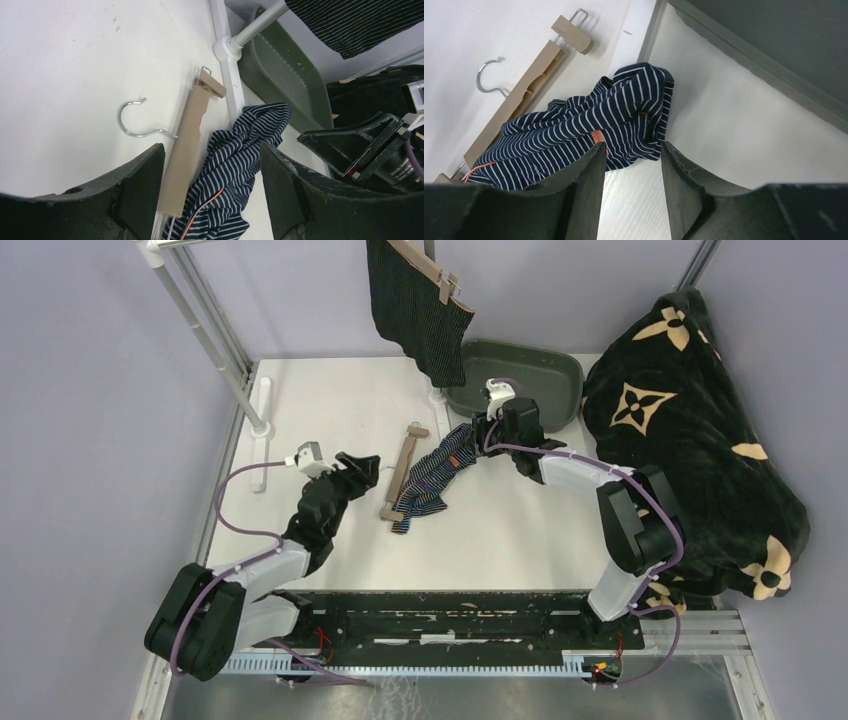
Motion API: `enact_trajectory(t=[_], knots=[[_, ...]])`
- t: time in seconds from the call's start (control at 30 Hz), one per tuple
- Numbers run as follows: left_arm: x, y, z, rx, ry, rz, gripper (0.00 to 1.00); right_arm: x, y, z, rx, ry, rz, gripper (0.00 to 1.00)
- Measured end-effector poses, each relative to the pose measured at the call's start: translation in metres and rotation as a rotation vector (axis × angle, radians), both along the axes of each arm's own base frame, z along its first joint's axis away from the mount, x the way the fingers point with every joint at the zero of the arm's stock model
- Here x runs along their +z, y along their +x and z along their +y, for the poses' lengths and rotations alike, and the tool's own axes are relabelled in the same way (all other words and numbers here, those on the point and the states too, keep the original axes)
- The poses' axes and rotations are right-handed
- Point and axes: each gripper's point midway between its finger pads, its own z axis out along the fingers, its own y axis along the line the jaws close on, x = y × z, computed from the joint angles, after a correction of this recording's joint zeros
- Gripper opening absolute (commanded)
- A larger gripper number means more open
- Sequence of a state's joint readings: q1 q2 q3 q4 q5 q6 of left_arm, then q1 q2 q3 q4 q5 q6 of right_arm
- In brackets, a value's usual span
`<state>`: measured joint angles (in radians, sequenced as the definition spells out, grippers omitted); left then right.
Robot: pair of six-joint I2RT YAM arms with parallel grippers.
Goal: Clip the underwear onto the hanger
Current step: Open the clamp at the hanger.
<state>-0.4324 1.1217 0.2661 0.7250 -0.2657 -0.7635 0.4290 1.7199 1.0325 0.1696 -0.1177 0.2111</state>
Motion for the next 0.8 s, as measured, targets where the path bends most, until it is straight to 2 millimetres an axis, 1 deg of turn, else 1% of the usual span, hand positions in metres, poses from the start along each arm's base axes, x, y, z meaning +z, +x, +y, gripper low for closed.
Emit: enact_trajectory(t=[0.17, 0.3, 0.4, 0.5, 0.6, 0.7, 0.77, 0.8], knots=[[0.009, 0.019, -0.008, -0.023, -0.005, 0.002, 0.75, -0.011, 0.005, 0.009, 0.043, -0.002, 0.02, 0.45], [0.01, 0.029, -0.011, -0.044, -0.007, 0.012, 0.75, -0.022, 0.008, 0.014, 0.064, -0.006, 0.048, 0.42], [0.009, 0.036, -0.012, -0.055, -0.008, 0.022, 0.74, -0.026, 0.008, 0.014, 0.067, -0.009, 0.059, 0.44], [0.005, 0.045, -0.011, -0.068, -0.009, 0.041, 0.74, -0.023, 0.007, 0.014, 0.068, -0.004, 0.055, 0.47], [-0.003, 0.056, -0.008, -0.073, -0.009, 0.066, 0.73, -0.009, -0.002, 0.015, 0.082, 0.011, 0.043, 0.48], [-0.016, 0.068, -0.008, -0.089, -0.012, 0.092, 0.72, 0.019, -0.005, 0.021, 0.106, 0.028, -0.011, 0.49], [-0.026, 0.075, -0.009, -0.102, -0.015, 0.113, 0.72, 0.039, -0.005, 0.032, 0.148, 0.027, -0.037, 0.49], [-0.031, 0.077, -0.01, -0.11, -0.016, 0.124, 0.71, 0.052, -0.001, 0.041, 0.175, 0.026, -0.055, 0.5]])
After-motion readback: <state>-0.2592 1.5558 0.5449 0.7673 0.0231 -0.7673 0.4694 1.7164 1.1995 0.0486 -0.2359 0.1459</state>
